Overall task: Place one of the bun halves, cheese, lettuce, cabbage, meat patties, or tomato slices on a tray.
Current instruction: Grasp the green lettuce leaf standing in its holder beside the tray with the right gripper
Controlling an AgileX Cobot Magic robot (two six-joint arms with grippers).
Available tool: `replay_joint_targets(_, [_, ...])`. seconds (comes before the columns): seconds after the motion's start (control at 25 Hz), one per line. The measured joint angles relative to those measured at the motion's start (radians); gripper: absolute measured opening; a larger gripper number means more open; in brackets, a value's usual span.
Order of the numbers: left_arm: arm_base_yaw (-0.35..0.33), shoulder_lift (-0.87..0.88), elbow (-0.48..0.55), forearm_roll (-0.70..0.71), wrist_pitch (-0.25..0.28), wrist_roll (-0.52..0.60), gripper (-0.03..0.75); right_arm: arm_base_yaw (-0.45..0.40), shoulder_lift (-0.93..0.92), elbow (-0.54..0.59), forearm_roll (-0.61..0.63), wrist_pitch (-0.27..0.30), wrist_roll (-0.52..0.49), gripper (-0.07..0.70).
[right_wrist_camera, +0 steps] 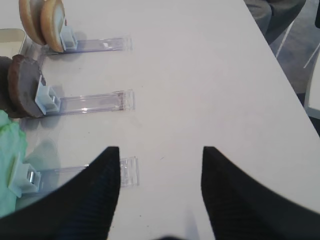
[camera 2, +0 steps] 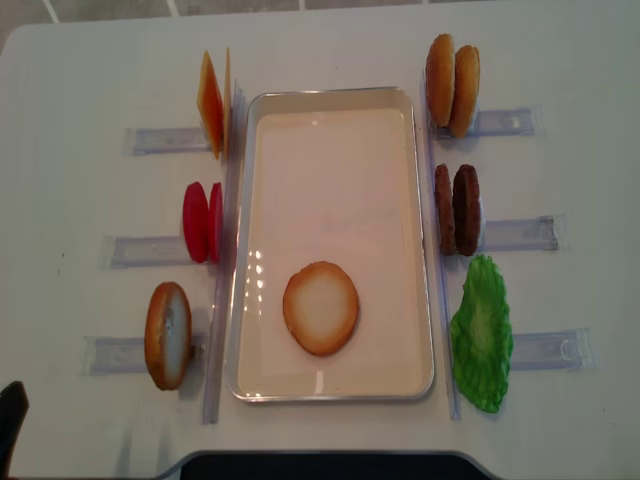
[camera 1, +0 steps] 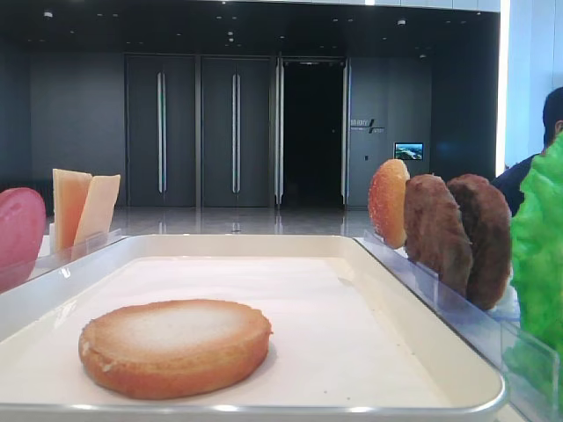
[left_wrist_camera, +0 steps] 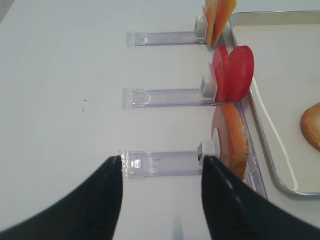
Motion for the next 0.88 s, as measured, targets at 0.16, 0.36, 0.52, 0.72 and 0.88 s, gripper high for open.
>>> replay_joint_targets(0.16, [0.0,0.0,0.0,0.0,0.0,0.0,0.391,0.0,0.0,0.0,0.0,0.0,0.0,0.383])
replay_joint_targets(0.36, [0.0,0.0,0.0,0.0,0.0,0.0,0.391,0.0,0.0,0.0,0.0,0.0,0.0,0.383])
replay_joint_targets(0.52, [0.0,0.0,0.0,-0.001,0.0,0.0,0.391,0.0,0.0,0.0,0.0,0.0,0.0,0.383])
replay_joint_targets(0.72, [0.0,0.0,0.0,-0.001,0.0,-0.001,0.391,0.0,0.0,0.0,0.0,0.0,0.0,0.383])
replay_joint_targets(0.88, [0.0,0.0,0.0,-0.001,0.0,-0.004,0.391,0.0,0.0,-0.002,0.002,0.006,0.0,0.383])
